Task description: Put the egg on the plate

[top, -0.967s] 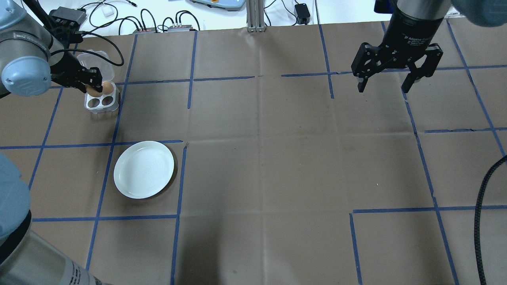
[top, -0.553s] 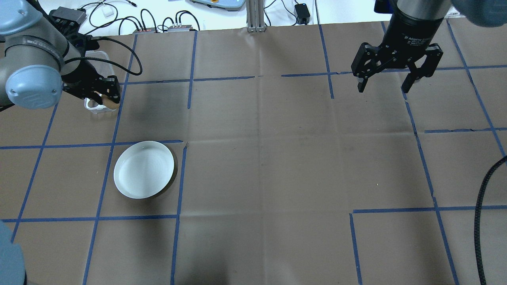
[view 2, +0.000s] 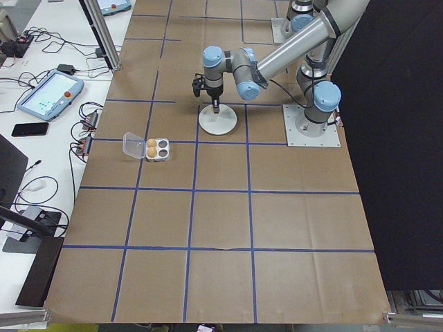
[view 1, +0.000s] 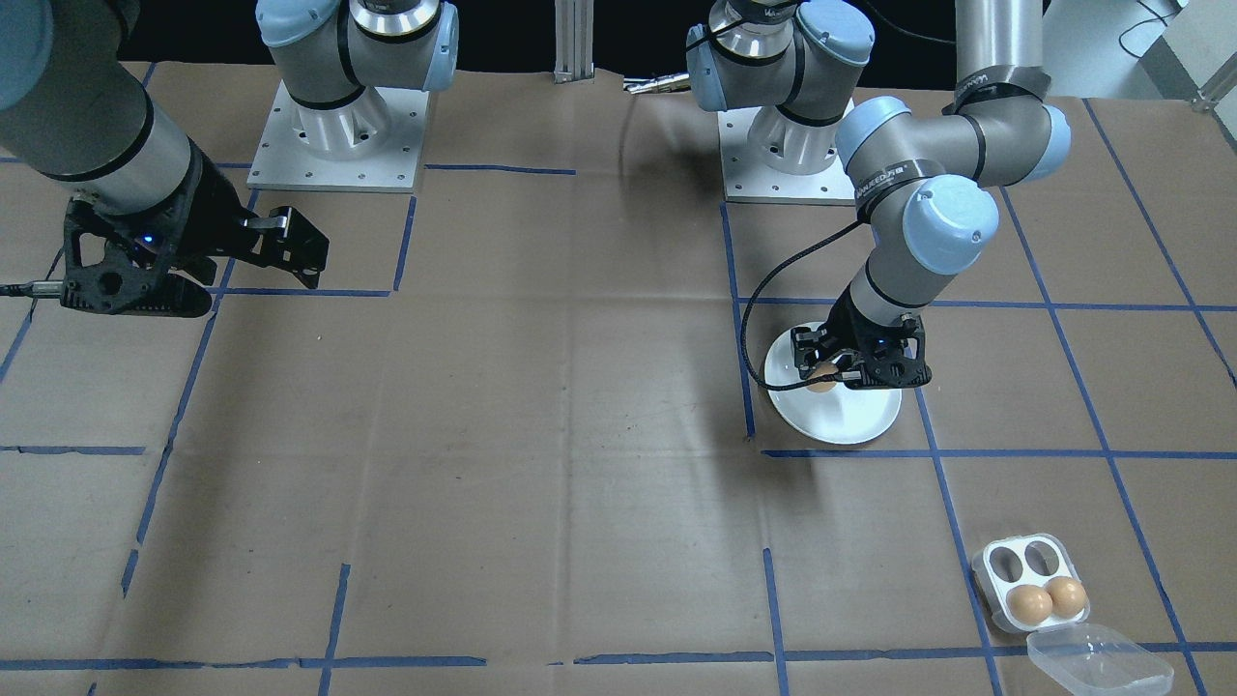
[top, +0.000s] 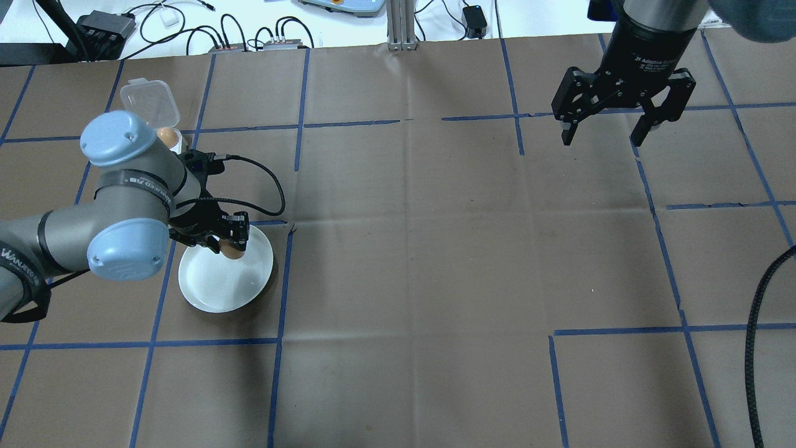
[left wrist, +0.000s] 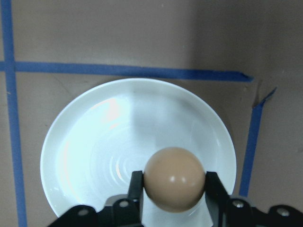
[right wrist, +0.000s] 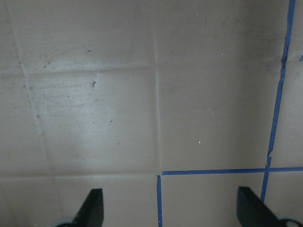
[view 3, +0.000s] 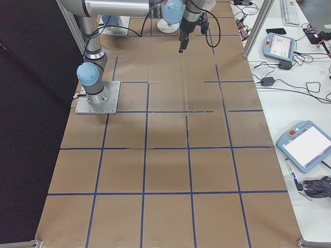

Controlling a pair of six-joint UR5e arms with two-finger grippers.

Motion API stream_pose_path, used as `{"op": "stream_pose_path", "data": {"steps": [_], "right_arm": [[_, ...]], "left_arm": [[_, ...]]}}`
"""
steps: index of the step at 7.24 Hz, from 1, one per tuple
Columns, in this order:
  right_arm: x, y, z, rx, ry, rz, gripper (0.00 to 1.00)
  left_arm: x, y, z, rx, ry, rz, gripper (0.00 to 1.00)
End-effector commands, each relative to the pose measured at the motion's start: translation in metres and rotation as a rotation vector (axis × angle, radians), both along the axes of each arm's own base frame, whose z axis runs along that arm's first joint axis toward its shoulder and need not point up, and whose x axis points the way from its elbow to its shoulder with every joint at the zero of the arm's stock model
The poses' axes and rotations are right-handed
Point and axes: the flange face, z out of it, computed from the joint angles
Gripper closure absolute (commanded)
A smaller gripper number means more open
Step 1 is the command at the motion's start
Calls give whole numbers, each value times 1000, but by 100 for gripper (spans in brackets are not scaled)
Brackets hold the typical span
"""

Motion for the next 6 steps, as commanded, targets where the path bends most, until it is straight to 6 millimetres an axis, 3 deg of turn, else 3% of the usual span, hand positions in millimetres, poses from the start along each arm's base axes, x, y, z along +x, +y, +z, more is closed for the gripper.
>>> {"op": "stream_pose_path", "data": {"steps": [1,2,3,6], "right_arm": [[0,0,0,-1,-1,0,0],[0,0,0,-1,1,0,0],[0,0,0,-1,1,0,0],[0,0,0,-1,-1,0,0]], "left_arm": [[1,3,-7,1,-2,-1,1],[9,1,-2,2,-65,-7,1],[15,-5,19,-26,-126,-9,1],[21,-33,108,-84,-133,-19,0]]}}
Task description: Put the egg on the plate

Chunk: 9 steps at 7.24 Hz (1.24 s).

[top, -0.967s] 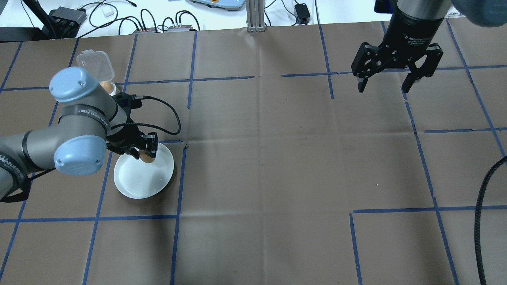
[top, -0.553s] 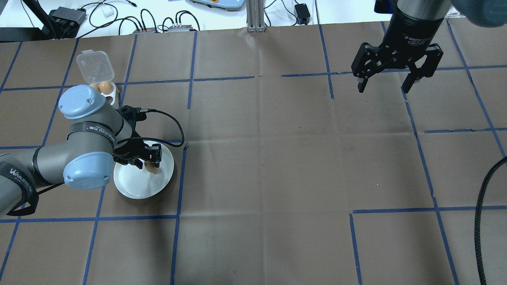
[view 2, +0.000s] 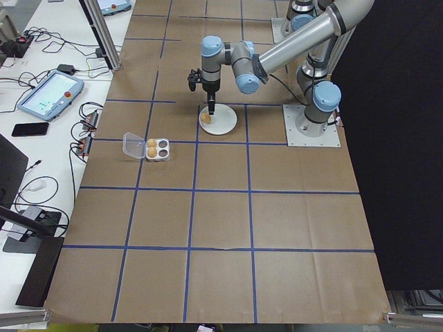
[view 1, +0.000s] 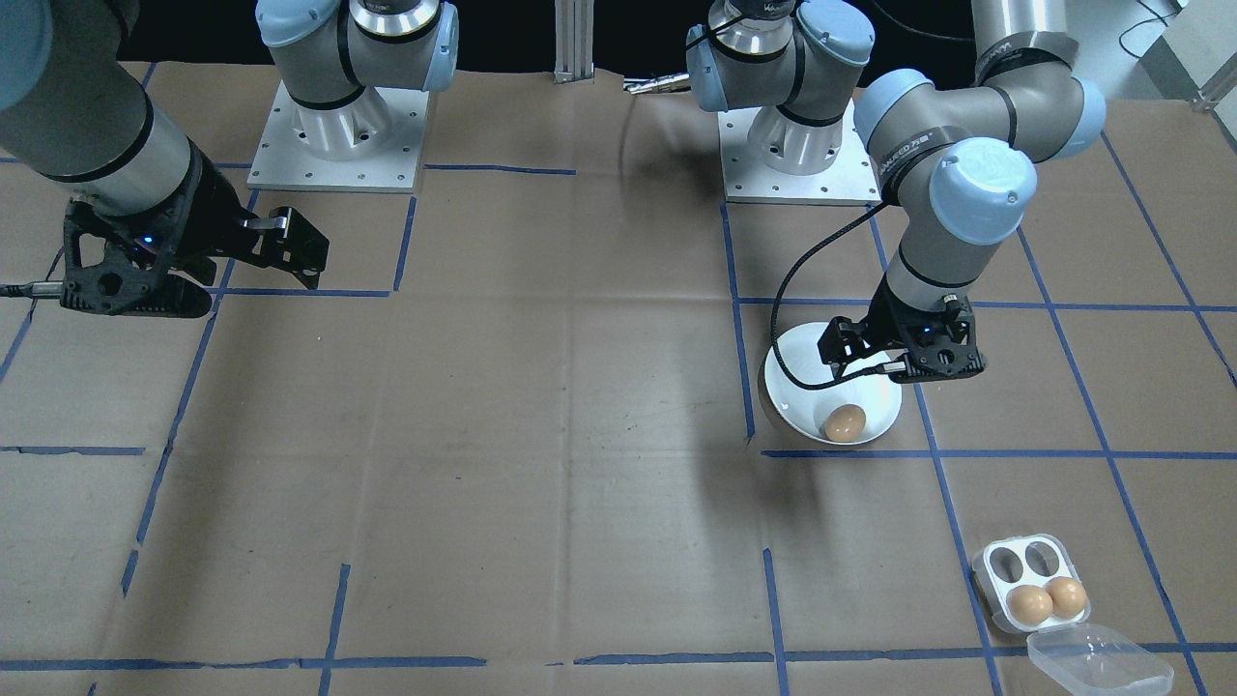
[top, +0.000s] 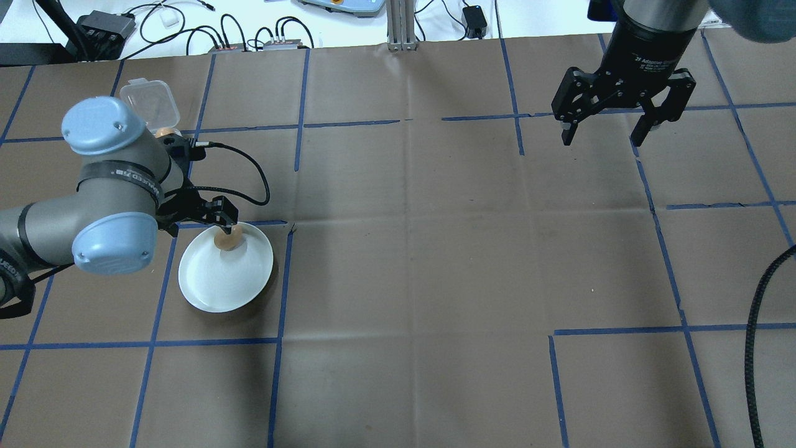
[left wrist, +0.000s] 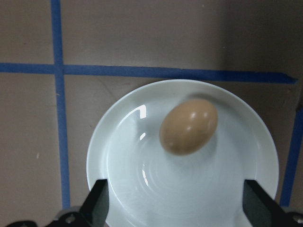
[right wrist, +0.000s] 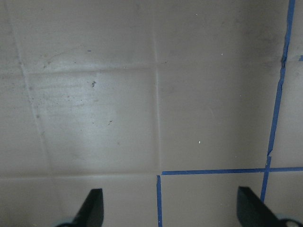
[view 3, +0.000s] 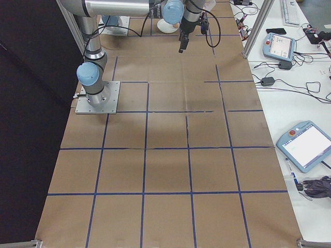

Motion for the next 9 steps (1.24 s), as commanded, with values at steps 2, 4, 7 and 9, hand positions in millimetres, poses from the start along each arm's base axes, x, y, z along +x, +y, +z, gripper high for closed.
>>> {"op": "stream_pose_path", "data": {"steps": [2,4,7,9], "right_arm": [[0,0,0,0,0,0,0],[0,0,0,0,1,0,0],[0,0,0,0,0,0,0],[0,0,0,0,1,0,0]], "left_arm": [[48,-54,78,-7,31,-144,0],[120,-98,75,7,56,-286,0],[156,-151,62,28,26,-653,0],[174,-190,43,44,5,-948,0]]}}
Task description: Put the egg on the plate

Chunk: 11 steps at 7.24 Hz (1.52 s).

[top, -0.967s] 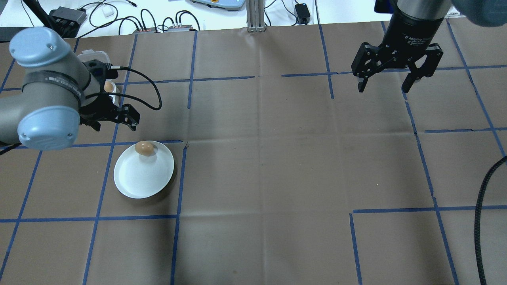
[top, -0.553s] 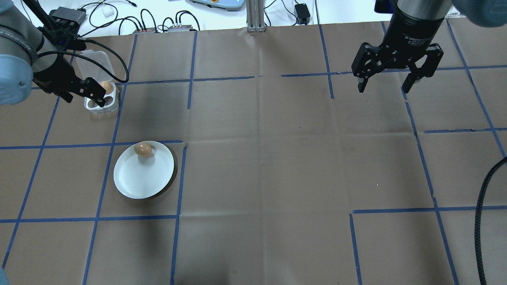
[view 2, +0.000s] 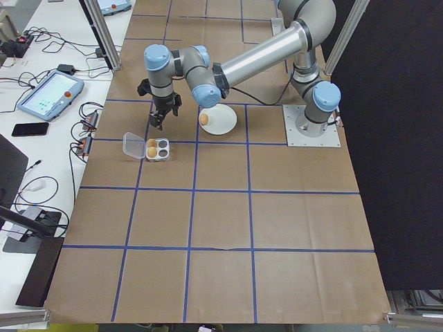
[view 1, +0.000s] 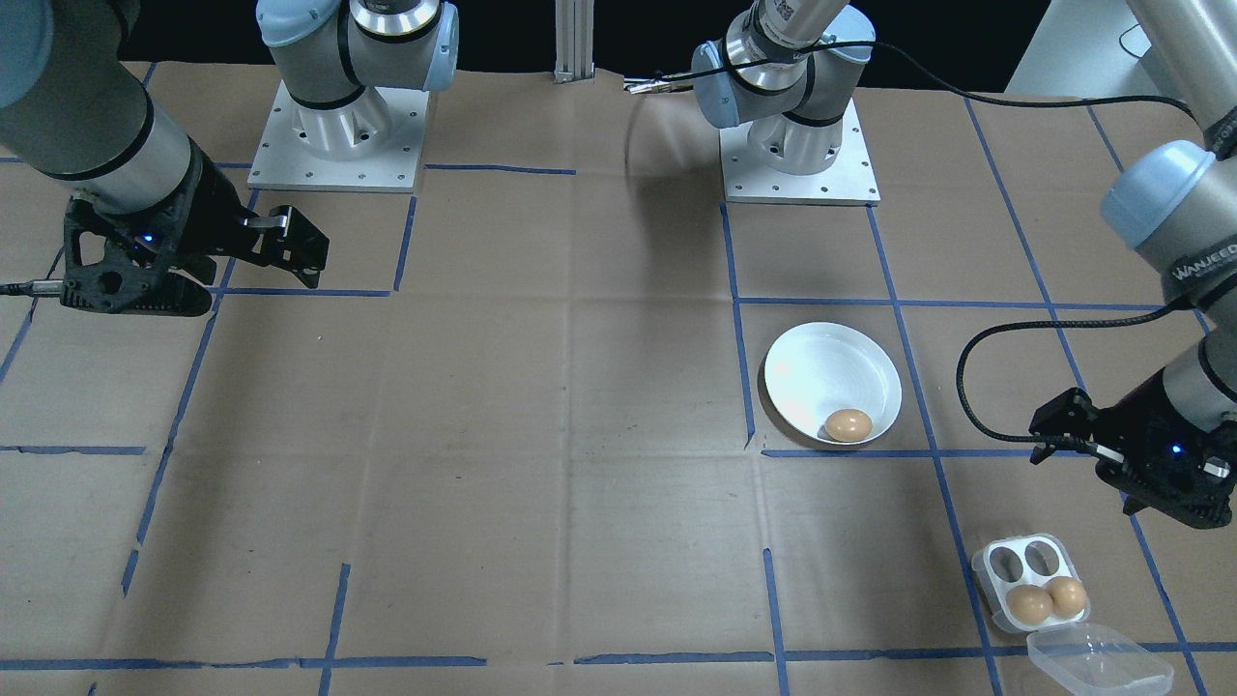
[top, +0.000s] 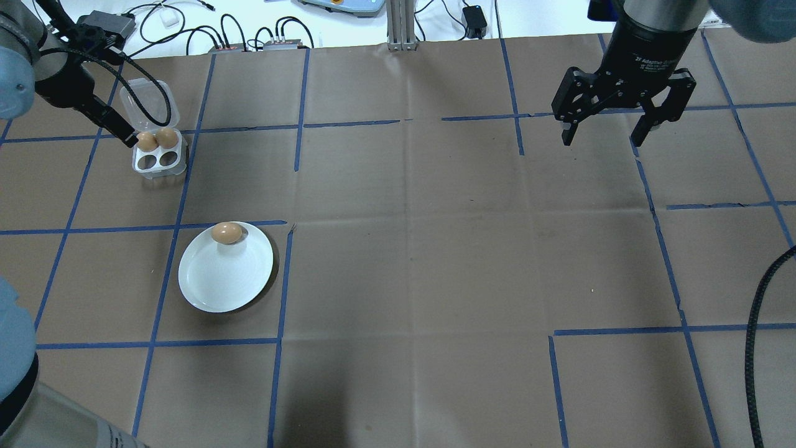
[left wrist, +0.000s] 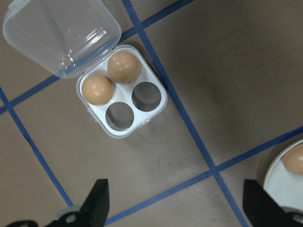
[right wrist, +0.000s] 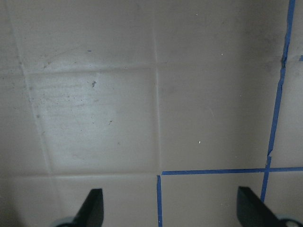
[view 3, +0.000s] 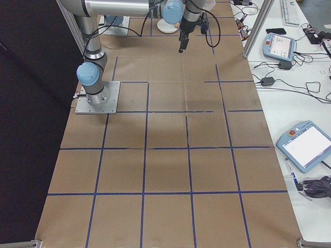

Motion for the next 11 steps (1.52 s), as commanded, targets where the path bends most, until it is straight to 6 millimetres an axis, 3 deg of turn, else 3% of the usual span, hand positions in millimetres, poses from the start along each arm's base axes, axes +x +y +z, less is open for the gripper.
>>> {"op": "stream_pose_path", "data": {"steps": [1,4,7,11], "right_arm": [[0,0,0,0,0,0,0],[0,0,0,0,-1,0,0],[0,0,0,0,-1,0,0],[0,0,0,0,-1,0,0]], "left_arm": [[20,-45,-27,18,-15,-290,0],[43,-70,-99,20,-26,-367,1],[45,-68,-119,40,-12,-361,1],[47,-69,-137,31,-16,-350,10]]}}
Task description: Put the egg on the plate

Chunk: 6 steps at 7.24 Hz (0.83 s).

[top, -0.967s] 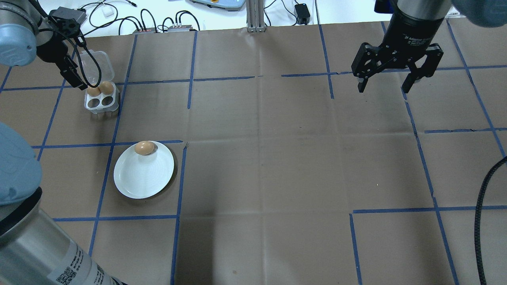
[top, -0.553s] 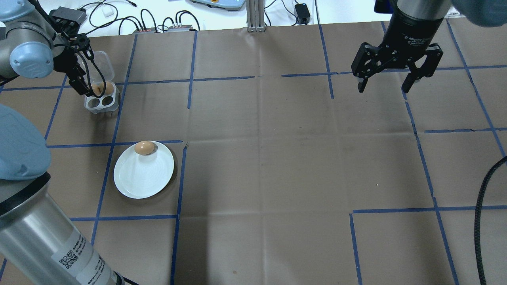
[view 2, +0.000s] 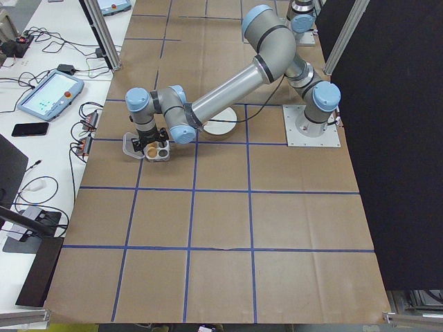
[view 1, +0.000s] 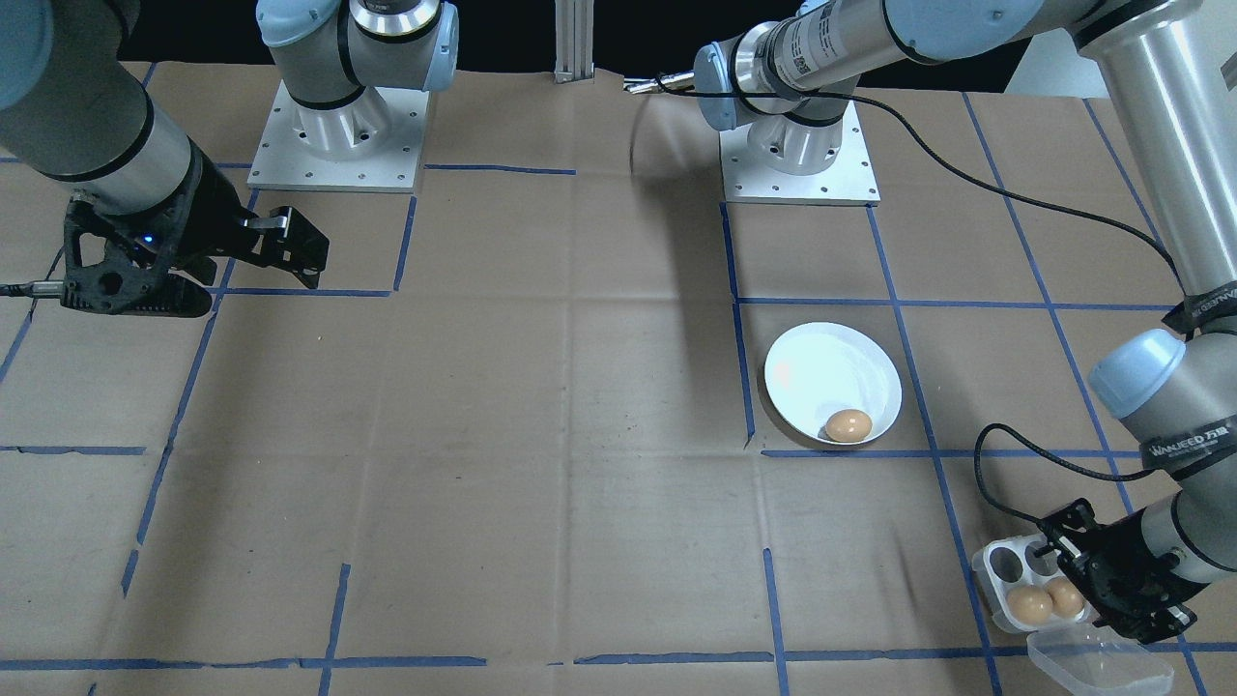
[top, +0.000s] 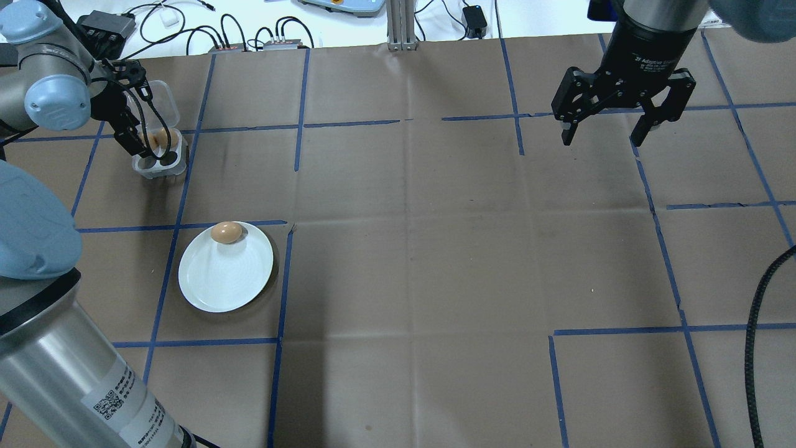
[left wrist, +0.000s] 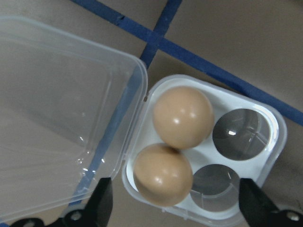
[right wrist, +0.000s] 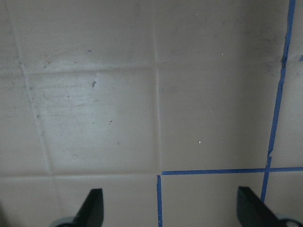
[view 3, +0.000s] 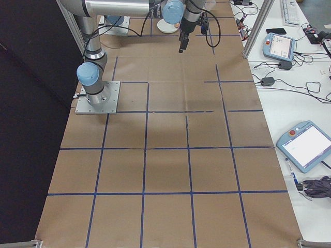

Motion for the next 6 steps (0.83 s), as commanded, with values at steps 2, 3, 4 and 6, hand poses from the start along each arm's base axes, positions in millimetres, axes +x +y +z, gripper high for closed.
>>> {"op": "stream_pose_path", "data": {"steps": [2,3,4,6], "right_arm": [[0,0,0,0,1,0,0],[0,0,0,0,1,0,0],[0,0,0,-1,-1,0,0],[0,0,0,-1,-1,0,0]], "left_arm": [[0,-2,-10,-11,-5,3,22],[-1,0,-9,-10,-5,6,29],[-1,1,-7,-13,-6,8,37],[-1,1,-1,-22,-11,11,53]]}}
